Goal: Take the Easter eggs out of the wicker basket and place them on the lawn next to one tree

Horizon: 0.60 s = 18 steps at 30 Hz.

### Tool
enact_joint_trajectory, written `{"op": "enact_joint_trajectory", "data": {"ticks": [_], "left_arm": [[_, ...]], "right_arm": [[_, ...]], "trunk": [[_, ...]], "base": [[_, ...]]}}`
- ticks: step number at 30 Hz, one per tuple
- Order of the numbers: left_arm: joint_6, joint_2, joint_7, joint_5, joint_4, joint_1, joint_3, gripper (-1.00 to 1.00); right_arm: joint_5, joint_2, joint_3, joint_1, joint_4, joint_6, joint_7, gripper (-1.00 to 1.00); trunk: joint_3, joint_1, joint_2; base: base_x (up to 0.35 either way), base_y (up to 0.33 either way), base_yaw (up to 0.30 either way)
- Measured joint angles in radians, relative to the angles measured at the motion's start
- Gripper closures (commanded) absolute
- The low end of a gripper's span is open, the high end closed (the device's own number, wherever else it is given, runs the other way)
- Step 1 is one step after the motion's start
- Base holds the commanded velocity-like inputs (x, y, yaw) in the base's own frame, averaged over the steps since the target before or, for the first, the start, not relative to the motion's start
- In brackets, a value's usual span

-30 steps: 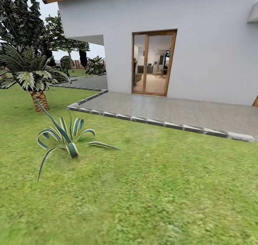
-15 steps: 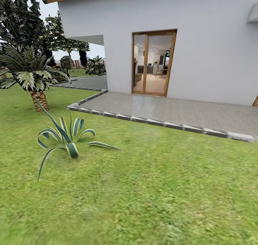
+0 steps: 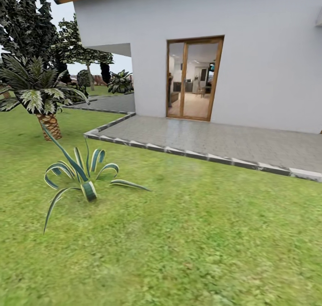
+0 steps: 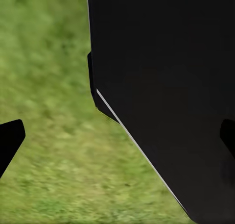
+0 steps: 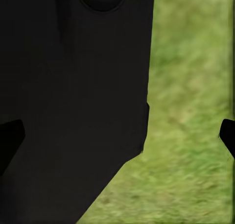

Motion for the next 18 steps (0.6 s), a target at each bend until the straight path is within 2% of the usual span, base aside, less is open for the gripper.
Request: {"op": "enact_joint_trajectory", "data": {"ticks": [8,18], "left_arm": [[0.000,0.000,0.000,0.000,0.000,0.000,0.000,-1.00],[0.000,0.000,0.000,0.000,0.000,0.000,0.000,-1.00]], "right_arm": [[0.000,0.000,-0.001,0.000,0.000,0.000,-0.002,-1.00],[0.002,0.000,0.000,0.000,0.000,-0.003,-0.002,-1.00]], "trunk": [[0.000,0.000,0.000],[0.000,0.000,0.000]], "base": [[0.329,0.000,0.128],[0.330,0.000,0.015]]}}
